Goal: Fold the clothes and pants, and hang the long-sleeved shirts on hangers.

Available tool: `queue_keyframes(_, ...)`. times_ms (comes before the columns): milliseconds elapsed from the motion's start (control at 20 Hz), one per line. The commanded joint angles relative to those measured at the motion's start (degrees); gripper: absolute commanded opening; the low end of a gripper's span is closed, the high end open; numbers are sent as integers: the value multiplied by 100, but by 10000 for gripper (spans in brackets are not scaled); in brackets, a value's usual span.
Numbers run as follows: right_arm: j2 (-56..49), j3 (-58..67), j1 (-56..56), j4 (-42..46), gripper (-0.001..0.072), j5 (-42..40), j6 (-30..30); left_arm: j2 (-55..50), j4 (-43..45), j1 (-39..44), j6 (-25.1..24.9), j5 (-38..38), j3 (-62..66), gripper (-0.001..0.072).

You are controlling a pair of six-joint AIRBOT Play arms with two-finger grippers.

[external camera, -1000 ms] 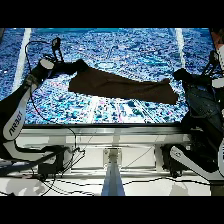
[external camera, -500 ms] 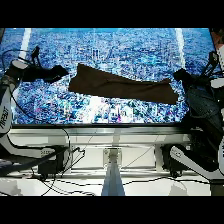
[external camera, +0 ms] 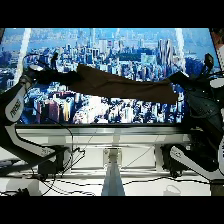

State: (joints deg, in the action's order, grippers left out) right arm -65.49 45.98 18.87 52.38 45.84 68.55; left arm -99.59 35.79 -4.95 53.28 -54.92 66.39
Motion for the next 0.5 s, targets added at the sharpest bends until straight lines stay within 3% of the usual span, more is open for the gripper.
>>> queue_keyframes(0, -2, -2, -304, -11, 686, 249, 0, -83, -267, 404, -229, 551, 127, 16)
queue_keyframes(50, -2, -2, -496, -11, 577, 216, 0, -61, -254, 426, -232, 544, 249, 15)
queue_keyframes(150, -4, -2, -1014, -11, 48, -101, -4, 201, 289, 413, 170, 522, 608, 14)
queue_keyframes(300, -107, 109, -2026, -9, 12, -1139, 105, 1027, 2299, 402, 1346, -118, 1130, 15)
queue_keyframes(450, -852, 723, -3077, -11, 12, -1373, 466, 2111, 2507, 389, 1547, -1279, 1185, 16)
